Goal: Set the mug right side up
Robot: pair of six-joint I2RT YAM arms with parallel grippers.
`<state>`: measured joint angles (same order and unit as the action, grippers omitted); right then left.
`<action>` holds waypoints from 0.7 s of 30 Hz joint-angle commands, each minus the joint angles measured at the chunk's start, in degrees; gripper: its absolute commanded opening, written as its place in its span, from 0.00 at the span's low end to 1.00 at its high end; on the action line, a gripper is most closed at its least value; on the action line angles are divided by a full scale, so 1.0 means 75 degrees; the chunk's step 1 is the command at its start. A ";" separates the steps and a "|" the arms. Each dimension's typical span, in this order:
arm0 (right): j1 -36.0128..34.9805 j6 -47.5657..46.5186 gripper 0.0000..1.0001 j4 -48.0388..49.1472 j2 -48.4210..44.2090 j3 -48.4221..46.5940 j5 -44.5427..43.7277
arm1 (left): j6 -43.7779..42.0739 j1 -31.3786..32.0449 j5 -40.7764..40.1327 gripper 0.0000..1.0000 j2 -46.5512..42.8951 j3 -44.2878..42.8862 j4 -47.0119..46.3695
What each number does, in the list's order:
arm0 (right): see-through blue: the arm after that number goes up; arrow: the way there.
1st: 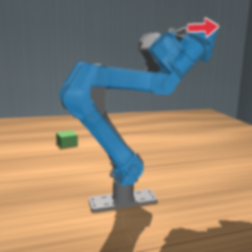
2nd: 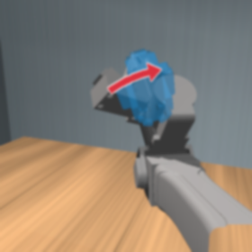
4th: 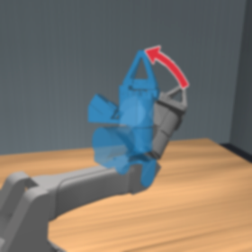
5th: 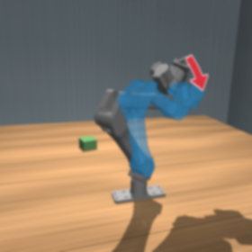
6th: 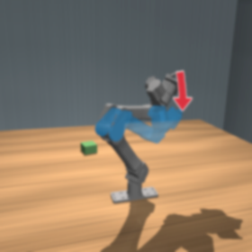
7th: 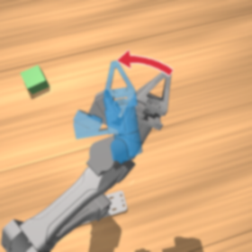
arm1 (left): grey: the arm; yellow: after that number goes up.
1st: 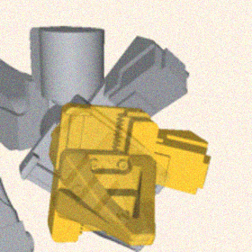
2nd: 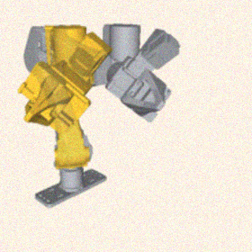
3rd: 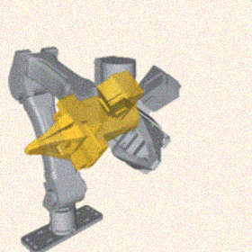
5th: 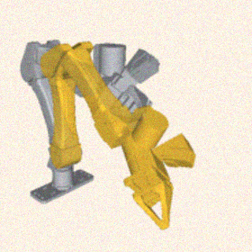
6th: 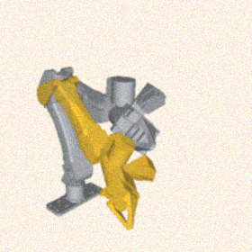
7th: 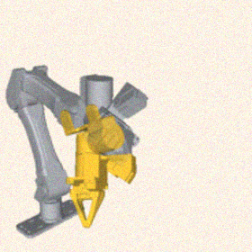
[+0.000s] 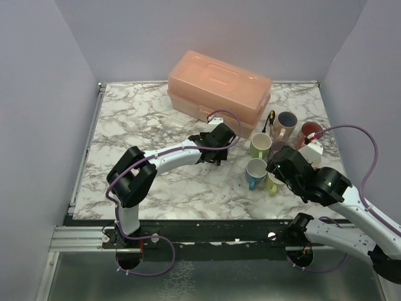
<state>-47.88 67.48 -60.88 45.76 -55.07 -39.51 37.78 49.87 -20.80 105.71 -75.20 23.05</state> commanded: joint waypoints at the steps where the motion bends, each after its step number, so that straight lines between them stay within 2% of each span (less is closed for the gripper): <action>1: 0.0051 0.0129 0.61 0.0166 0.0091 0.0113 0.0124 | -0.0496 -0.0027 0.0254 0.55 -0.0201 0.0003 0.0064; 5: 0.0048 0.0130 0.61 0.0235 0.0122 0.0124 0.0198 | -0.0629 -0.0025 0.0411 0.46 -0.0122 -0.0005 -0.0041; 10: 0.0054 0.0087 0.61 0.0383 0.0134 0.0164 0.0267 | -0.0606 -0.0026 0.0214 0.43 0.0103 0.0000 -0.0182; 16: 0.0052 0.0018 0.60 0.0449 0.0192 0.0110 0.0336 | -0.0637 -0.0026 0.0007 0.29 0.0275 -0.0163 -0.0217; 18: 0.0053 0.0022 0.60 0.0453 0.0175 0.0103 0.0354 | -0.0688 -0.0027 -0.0054 0.20 0.0258 -0.0149 -0.0263; 20: 0.0045 0.0011 0.60 0.0487 0.0153 0.0095 0.0368 | -0.0771 -0.0025 -0.0084 0.04 0.0234 -0.0129 -0.0312; 21: 0.0054 -0.0036 0.61 0.0524 0.0143 0.0100 0.0375 | -0.0807 -0.0024 -0.0102 0.00 0.0212 -0.0114 -0.0345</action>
<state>-47.88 67.46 -58.13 47.16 -54.48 -37.36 33.23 49.89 -19.57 106.98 -75.29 21.61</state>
